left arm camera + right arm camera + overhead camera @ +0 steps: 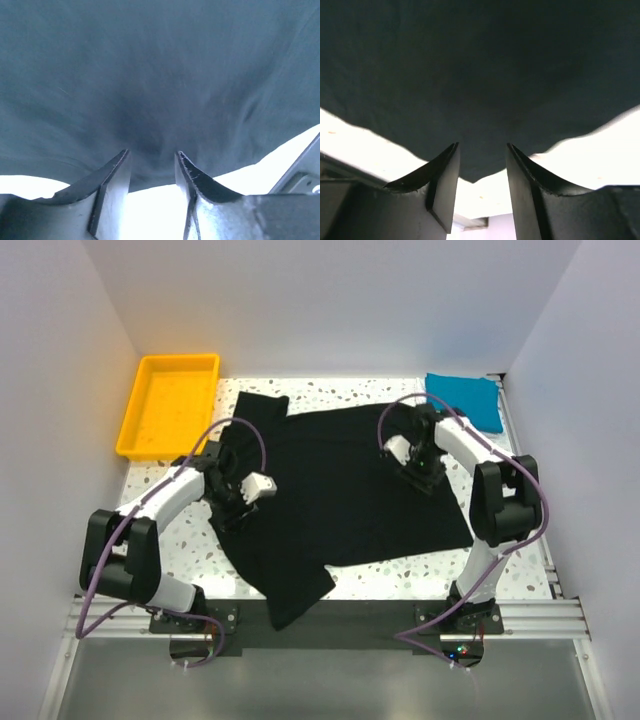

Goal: Fold and stack the t-shirts
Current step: Flatten the tshirt out

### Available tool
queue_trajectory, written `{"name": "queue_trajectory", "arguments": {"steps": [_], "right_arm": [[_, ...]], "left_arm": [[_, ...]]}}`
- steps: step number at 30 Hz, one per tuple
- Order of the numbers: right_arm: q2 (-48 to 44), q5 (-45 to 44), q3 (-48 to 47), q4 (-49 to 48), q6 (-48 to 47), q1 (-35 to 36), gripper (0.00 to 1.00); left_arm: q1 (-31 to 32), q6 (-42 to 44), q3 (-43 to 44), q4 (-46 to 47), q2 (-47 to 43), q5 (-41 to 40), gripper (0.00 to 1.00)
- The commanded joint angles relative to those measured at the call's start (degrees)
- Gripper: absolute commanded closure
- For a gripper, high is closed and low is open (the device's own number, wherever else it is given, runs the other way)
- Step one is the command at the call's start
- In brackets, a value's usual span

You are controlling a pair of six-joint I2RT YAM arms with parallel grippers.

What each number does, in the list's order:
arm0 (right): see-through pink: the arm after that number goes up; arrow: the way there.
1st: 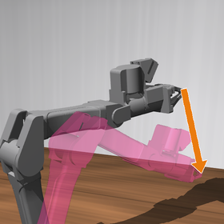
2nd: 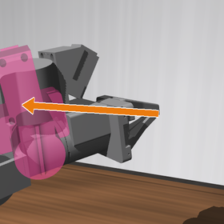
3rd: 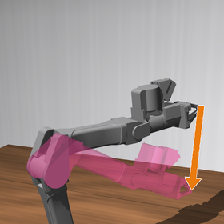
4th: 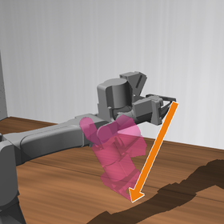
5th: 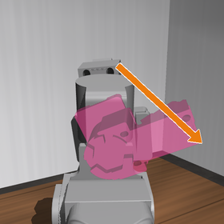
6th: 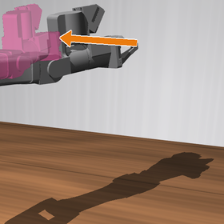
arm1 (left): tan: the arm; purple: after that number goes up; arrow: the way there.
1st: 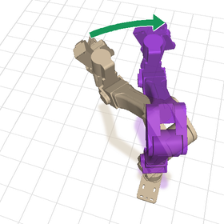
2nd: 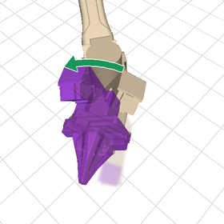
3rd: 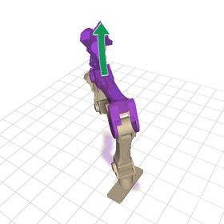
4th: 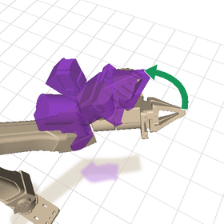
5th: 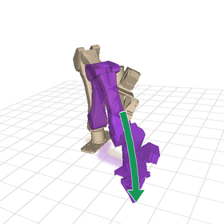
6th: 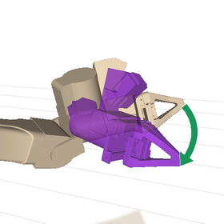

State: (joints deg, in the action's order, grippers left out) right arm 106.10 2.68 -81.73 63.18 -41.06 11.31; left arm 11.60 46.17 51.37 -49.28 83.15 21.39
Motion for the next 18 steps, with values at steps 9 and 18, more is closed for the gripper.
{"name": "queue_trajectory", "arguments": {"steps": [9, 18], "right_arm": [[-3.6, -2.6, 17.3, -7.6, -1.0, 0.4, 0.63], [1.7, -2.1, 7.6, -7.5, 3.7, 0.6, 0.64]], "left_arm": [[-9.3, 4.5, 1.4, 11.5, 12.9, -16.8, 0.65], [-11.6, 4.4, 21.5, 5.7, 19.7, -8.0, 0.52]]}}
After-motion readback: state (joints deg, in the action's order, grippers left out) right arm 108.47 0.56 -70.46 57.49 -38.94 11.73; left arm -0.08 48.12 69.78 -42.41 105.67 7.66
